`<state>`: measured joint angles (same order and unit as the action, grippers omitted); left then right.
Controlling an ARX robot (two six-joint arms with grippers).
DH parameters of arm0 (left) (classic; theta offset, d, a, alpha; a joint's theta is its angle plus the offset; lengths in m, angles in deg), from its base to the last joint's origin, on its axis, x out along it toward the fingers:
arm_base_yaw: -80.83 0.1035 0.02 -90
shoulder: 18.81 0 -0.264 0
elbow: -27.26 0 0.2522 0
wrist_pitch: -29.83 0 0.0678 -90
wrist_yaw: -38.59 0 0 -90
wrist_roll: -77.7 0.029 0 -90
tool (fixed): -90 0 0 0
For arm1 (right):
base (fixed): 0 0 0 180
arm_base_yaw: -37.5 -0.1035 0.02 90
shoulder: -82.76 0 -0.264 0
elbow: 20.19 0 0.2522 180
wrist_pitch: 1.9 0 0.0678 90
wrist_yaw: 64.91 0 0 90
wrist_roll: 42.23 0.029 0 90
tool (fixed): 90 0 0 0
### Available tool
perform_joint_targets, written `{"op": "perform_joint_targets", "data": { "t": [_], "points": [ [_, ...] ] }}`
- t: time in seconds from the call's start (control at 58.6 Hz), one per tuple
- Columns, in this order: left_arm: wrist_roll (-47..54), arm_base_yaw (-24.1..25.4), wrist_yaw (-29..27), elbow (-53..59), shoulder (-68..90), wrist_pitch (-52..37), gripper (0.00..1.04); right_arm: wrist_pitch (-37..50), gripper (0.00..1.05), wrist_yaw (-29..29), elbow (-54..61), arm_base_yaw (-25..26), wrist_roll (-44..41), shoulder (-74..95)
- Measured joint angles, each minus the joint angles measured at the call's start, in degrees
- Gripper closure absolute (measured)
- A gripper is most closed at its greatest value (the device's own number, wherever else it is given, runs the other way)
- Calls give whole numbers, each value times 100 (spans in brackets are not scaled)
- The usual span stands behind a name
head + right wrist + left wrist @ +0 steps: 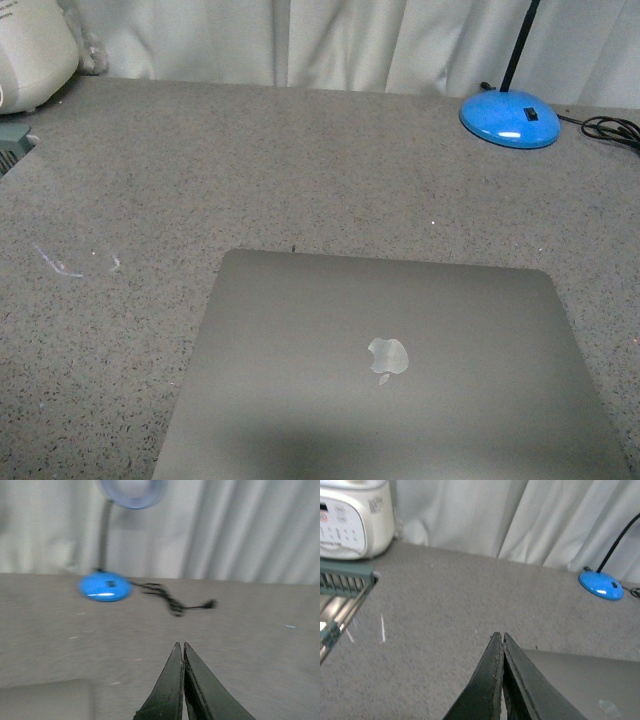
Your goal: Close laptop
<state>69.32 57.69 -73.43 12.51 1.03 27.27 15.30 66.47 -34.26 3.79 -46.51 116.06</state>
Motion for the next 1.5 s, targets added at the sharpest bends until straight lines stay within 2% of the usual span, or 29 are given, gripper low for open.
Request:
{"op": "perform_joint_targets", "data": {
  "t": [0.068,0.137,0.205,0.29,0.393,0.461,0.546,0.598,0.683,0.786,0.956,1.503],
  "points": [
    [385,273,258,2,-402,138,101,-651,103,-1025,0,411,179,-767],
    [577,435,398,2,-1167,935,101,-1075,103,-1615,0,772,264,-1263],
    [669,619,616,2,-1576,1285,101,-1408,103,-2109,0,1211,315,-1631],
    [723,901,861,2,-1757,1432,101,-1799,103,-2400,0,1567,345,-2009],
    [752,1193,1117,2,-1849,1510,101,-2776,103,-2621,0,1794,356,-2850],
    [774,1342,1287,2,-1878,1537,101,-2898,103,-2846,0,1978,361,-3080],
    [800,2048,2111,2,-1952,1620,101,-2966,103,-3060,0,2232,365,-3209],
    [796,2264,2122,2,-1961,1631,101,-3005,103,-3222,0,2413,367,-3248],
    [798,2282,2179,2,-1963,1631,101,-3104,103,-4033,0,3042,369,-3272],
    [798,2282,2175,2,-1963,1631,101,-3104,103,-4081,-2,3331,372,-3307],
    [793,2293,2188,2,-1963,1631,100,-3106,103,-4124,-2,3353,367,-3305],
    [798,2293,2188,2,-1965,1631,7,-3104,12,-4129,-2,3357,369,-3305]
  ]
}}
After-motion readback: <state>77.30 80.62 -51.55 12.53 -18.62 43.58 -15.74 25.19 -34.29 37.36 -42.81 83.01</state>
